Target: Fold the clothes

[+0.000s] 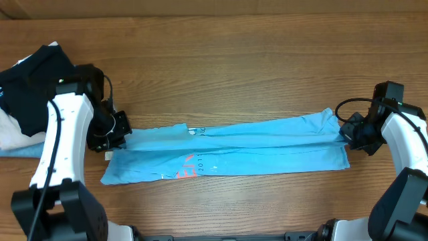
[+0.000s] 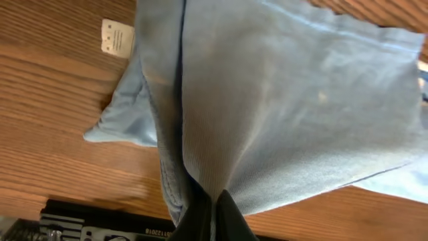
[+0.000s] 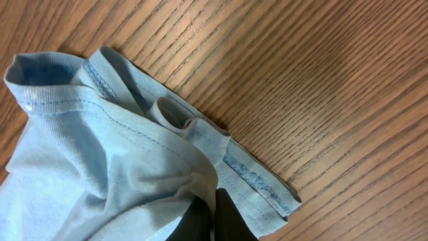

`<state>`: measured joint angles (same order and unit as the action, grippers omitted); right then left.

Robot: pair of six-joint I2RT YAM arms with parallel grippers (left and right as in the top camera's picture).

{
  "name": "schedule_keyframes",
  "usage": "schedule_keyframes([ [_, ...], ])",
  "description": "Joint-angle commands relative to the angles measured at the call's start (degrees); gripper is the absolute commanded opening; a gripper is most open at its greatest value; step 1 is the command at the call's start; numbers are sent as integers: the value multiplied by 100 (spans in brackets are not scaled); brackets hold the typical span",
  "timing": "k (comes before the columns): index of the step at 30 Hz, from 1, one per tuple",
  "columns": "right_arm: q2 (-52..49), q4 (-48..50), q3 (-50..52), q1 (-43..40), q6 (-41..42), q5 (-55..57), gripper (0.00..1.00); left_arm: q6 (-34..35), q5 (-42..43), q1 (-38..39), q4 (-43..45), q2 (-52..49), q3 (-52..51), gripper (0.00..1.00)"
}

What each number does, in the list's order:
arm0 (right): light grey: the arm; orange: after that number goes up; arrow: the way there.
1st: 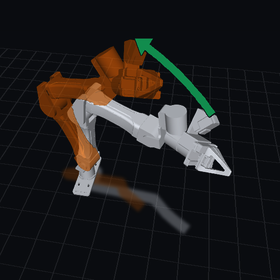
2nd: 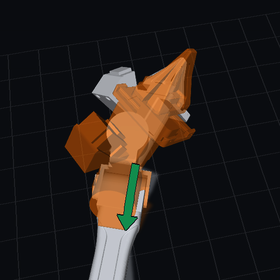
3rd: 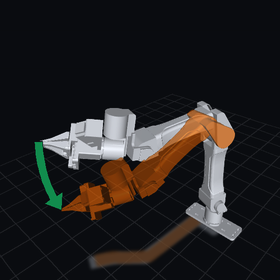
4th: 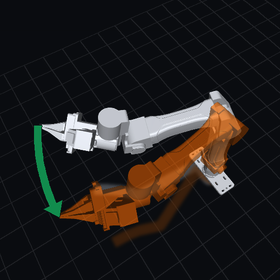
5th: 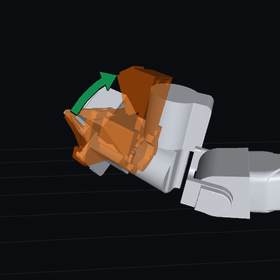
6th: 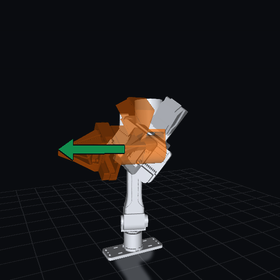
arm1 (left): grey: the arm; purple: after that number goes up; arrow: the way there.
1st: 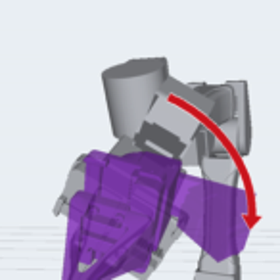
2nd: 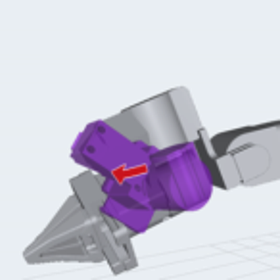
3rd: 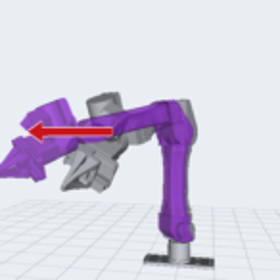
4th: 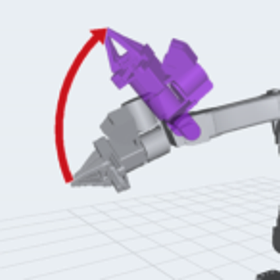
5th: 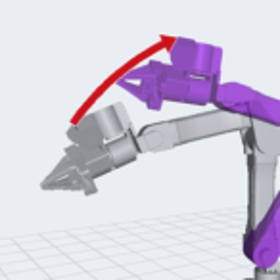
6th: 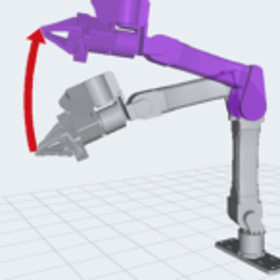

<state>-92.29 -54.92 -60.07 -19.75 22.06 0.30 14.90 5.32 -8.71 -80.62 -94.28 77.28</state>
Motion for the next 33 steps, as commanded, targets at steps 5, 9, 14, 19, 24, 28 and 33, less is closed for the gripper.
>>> schedule_keyframes([
  [5,179,35,-63,-20,2,-44,4,15,7,13,184,151,-678,5],
  [9,179,33,-63,-20,2,-42,4,17,2,11,509,151,-1158,6],
  [14,179,37,-39,-20,2,-42,4,72,-146,11,767,151,-1523,5],
  [19,175,37,11,-20,2,-39,4,326,-743,11,761,151,-1617,5],
  [24,175,63,11,-20,-74,-42,5,389,-890,11,804,149,-1617,13],
  [28,175,142,11,-20,-149,-42,15,400,-874,11,804,149,-1617,21],
  [33,175,170,11,-20,-149,-42,27,398,-704,13,874,149,-1615,24],
])
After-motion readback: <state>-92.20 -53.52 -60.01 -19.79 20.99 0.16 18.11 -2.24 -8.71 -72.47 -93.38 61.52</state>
